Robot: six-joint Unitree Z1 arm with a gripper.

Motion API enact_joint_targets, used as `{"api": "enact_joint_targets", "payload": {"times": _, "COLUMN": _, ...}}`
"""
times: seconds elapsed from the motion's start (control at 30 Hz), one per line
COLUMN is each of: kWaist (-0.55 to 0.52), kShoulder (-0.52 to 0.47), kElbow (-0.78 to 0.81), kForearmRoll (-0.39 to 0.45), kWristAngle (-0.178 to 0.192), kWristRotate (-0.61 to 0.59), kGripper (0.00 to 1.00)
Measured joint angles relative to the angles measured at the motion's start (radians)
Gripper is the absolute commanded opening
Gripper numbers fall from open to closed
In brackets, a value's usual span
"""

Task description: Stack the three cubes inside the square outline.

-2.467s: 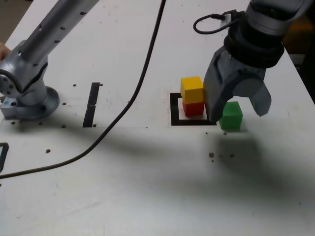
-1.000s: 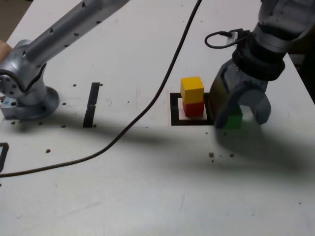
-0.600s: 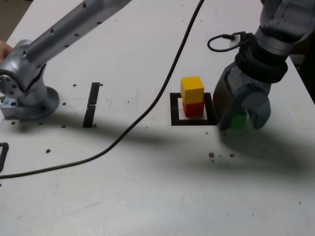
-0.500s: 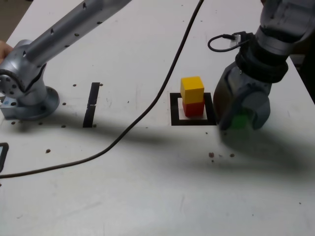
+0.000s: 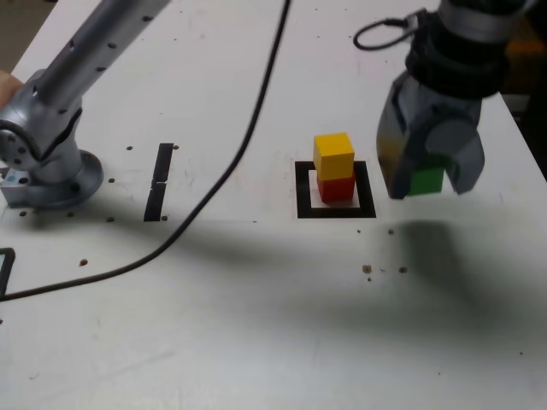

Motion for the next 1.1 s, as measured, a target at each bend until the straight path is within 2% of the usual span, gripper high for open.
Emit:
{"api": "enact_joint_targets", "payload": {"times": 0.17, "kWaist": -0.020, "kShoulder": -0.106, "kElbow": 0.004, "kForearmRoll": 0.054, "kWristAngle": 0.015, "kWristRotate": -0.019, "kGripper": 0.19}}
{"api": "enact_joint_targets", "payload": {"times": 0.3, "kWaist": -0.016, "kShoulder": -0.180, "kElbow": 0.070, "kForearmRoll": 0.061, "kWristAngle": 0.025, "kWristRotate": -0.023, "kGripper": 0.19}}
{"api": "enact_joint_targets", "payload": {"times": 0.57, "kWaist": 0.051, "kShoulder": -0.304, "kElbow": 0.320, "kForearmRoll": 0.062, "kWristAngle": 0.036, "kWristRotate": -0.025, "kGripper": 0.20}}
{"api": "enact_joint_targets", "payload": {"times": 0.87, "kWaist": 0.103, "kShoulder": -0.327, "kElbow": 0.406, "kForearmRoll": 0.060, "kWristAngle": 0.037, "kWristRotate": 0.002, "kGripper": 0.20}}
{"api": "enact_joint_targets", "payload": {"times": 1.1, "kWaist": 0.110, "kShoulder": -0.316, "kElbow": 0.413, "kForearmRoll": 0.038, "kWristAngle": -0.004, "kWristRotate": 0.013, "kGripper": 0.20}}
